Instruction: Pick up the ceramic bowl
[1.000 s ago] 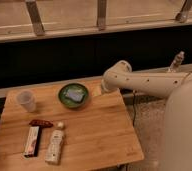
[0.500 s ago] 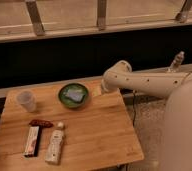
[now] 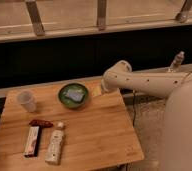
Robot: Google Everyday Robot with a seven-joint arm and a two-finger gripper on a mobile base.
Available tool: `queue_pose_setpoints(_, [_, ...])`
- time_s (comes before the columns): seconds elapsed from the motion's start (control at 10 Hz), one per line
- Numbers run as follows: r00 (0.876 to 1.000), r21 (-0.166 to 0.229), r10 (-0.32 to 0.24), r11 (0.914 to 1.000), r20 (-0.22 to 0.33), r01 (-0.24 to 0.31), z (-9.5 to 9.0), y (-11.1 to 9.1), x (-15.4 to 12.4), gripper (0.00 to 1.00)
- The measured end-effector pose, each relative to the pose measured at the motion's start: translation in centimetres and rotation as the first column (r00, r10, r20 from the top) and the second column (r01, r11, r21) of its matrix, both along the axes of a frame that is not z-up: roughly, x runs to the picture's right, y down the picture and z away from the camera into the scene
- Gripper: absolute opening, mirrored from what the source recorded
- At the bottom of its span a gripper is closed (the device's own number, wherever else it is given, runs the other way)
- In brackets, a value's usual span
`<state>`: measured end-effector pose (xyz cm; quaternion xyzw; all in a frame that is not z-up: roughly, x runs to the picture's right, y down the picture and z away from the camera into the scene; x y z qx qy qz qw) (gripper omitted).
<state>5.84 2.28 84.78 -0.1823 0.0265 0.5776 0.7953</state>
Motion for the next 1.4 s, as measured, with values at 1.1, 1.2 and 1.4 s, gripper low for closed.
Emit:
queue_pose_setpoints(1.1, [0.99,-0.051,-0.072,0.9956,0.122,0.079,6.5,-1.2,-9.1,0.8])
queue_pose_setpoints(1.2, [0.99,-0.052,-0.074,0.9954,0.122,0.08,6.5,-1.2,-9.2,0.8])
queue_pose_setpoints(1.4, [0.99,-0.089,-0.064,0.9931,0.128,0.076,7.0,-0.2,-9.5,0.8])
